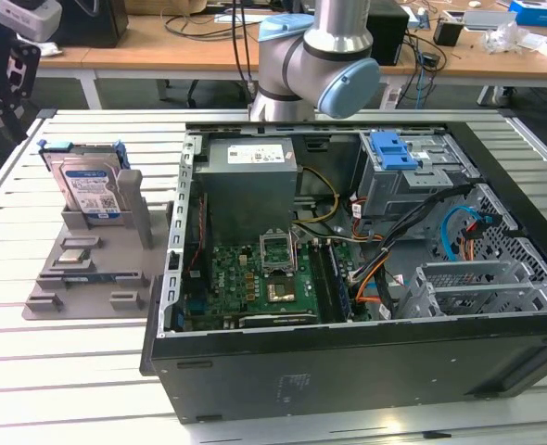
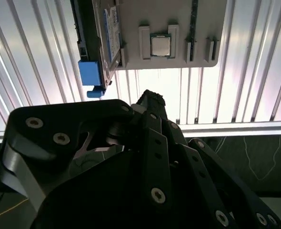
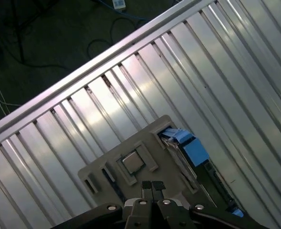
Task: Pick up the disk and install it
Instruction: 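Pick up the disk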
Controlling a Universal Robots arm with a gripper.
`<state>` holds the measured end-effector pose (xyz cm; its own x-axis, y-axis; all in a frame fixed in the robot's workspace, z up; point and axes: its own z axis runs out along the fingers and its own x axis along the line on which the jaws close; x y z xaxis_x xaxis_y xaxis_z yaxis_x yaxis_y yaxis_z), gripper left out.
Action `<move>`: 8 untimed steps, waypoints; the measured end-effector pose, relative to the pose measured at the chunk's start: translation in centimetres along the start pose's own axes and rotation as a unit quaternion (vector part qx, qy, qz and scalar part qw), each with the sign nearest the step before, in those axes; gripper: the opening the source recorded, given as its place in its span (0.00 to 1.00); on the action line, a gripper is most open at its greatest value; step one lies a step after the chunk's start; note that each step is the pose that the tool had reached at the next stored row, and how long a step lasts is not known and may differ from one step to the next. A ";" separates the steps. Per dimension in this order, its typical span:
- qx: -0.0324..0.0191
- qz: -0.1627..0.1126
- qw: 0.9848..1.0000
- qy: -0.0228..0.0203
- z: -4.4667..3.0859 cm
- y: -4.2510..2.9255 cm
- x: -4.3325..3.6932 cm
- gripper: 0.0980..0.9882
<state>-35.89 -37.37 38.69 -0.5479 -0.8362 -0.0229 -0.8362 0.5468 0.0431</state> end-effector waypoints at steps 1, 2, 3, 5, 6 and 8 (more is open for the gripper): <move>0.000 -0.007 1.000 0.000 0.00 0.00 0.00 0.01; 0.000 -0.014 1.000 0.001 0.00 0.00 0.00 0.01; 0.000 -0.020 1.000 0.001 0.00 0.00 0.00 0.01; -0.001 -0.032 0.999 0.001 0.00 0.00 0.00 0.01; -0.001 -0.038 0.999 0.002 0.00 0.00 0.00 0.01; -0.001 -0.051 0.999 0.002 0.00 0.00 0.00 0.01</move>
<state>-35.88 -37.37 38.69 -0.4594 -0.8880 -0.0229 -0.8878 0.4582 0.0431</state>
